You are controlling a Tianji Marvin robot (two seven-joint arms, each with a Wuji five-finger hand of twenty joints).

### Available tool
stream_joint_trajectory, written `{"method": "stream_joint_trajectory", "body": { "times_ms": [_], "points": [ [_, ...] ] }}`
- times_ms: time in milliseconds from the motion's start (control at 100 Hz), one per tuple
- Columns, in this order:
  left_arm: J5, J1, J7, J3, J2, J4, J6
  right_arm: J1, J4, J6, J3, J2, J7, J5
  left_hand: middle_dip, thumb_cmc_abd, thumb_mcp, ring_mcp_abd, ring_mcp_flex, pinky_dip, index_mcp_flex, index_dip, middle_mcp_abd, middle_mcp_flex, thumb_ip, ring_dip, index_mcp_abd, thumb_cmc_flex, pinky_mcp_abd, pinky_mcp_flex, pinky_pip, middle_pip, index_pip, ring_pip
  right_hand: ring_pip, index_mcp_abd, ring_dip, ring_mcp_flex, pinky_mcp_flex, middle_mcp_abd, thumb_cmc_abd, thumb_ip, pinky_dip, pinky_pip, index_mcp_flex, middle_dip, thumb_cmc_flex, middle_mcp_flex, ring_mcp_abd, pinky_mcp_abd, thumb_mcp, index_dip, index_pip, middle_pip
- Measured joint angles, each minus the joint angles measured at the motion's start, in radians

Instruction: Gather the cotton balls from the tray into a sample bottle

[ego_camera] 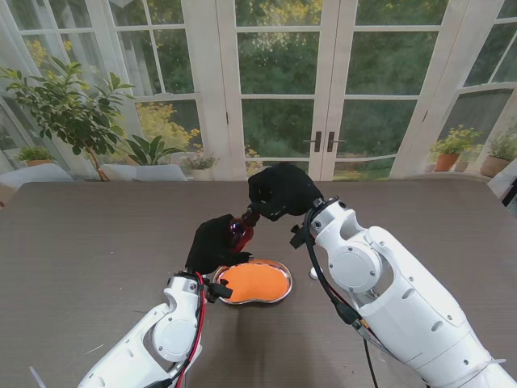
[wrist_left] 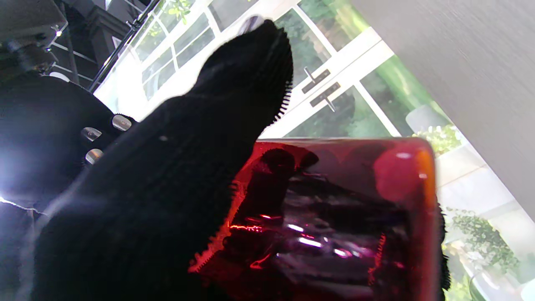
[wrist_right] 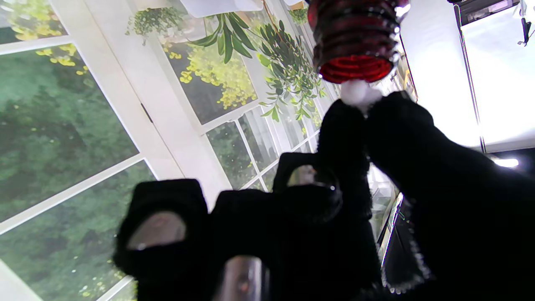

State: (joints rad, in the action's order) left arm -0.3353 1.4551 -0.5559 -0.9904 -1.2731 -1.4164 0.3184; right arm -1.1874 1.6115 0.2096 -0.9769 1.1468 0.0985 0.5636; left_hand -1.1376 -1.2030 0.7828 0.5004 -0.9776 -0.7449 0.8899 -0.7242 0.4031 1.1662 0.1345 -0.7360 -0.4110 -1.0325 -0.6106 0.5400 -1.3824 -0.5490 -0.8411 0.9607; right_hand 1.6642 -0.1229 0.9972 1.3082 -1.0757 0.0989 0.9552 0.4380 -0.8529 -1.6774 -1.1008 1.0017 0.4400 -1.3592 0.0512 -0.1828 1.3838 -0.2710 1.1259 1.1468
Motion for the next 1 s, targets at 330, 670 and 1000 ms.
{"method": "stream_joint_trajectory", "body": {
  "times_ms": [330,670,1000],
  "points": [
    [0.003,-0.001,-0.005,0.002,-0.002,0.003,0.008,-0.002,0.0,0.002,0.002,0.001,0.002,-0.004,0.0,-0.004,0.0,0.002,0.001,0.0,0.009,-0.013,0.0,0.003,-0.001,0.0,0.001,-0.008,0.0,-0.004,0.01,0.029,0.013,-0.017,0.0,0.0,0.0,0.0,0.0,0.0,0.0,0.0,0.0,0.0,0.0,0.0,0.0,0.0,0.0,0.0,0.0,0.0,0.0,0.0],
    [0.01,-0.013,-0.032,0.018,-0.013,0.022,0.02,-0.009,0.008,0.002,-0.001,0.001,0.002,-0.013,0.0,-0.004,0.0,0.003,0.002,0.0,0.011,-0.022,0.0,0.004,-0.001,0.0,0.001,-0.009,-0.001,-0.006,0.012,0.04,0.02,-0.024,0.0,0.0,0.0,0.0,0.0,0.0,0.0,0.0,0.0,0.0,0.0,0.0,0.0,0.0,0.0,0.0,0.0,0.0,0.0,0.0],
    [0.015,-0.017,-0.049,0.023,-0.021,0.03,0.021,-0.015,0.026,0.001,-0.014,0.002,0.002,-0.011,0.0,-0.004,0.0,0.004,0.002,0.0,0.011,-0.025,0.0,0.005,-0.001,0.0,0.001,-0.009,-0.002,-0.008,0.012,0.045,0.022,-0.026,0.0,0.0,0.0,0.0,0.0,0.0,0.0,0.0,0.0,0.0,0.0,0.001,0.0,0.0,0.0,0.0,0.0,0.0,0.0,0.0]
  ]
}}
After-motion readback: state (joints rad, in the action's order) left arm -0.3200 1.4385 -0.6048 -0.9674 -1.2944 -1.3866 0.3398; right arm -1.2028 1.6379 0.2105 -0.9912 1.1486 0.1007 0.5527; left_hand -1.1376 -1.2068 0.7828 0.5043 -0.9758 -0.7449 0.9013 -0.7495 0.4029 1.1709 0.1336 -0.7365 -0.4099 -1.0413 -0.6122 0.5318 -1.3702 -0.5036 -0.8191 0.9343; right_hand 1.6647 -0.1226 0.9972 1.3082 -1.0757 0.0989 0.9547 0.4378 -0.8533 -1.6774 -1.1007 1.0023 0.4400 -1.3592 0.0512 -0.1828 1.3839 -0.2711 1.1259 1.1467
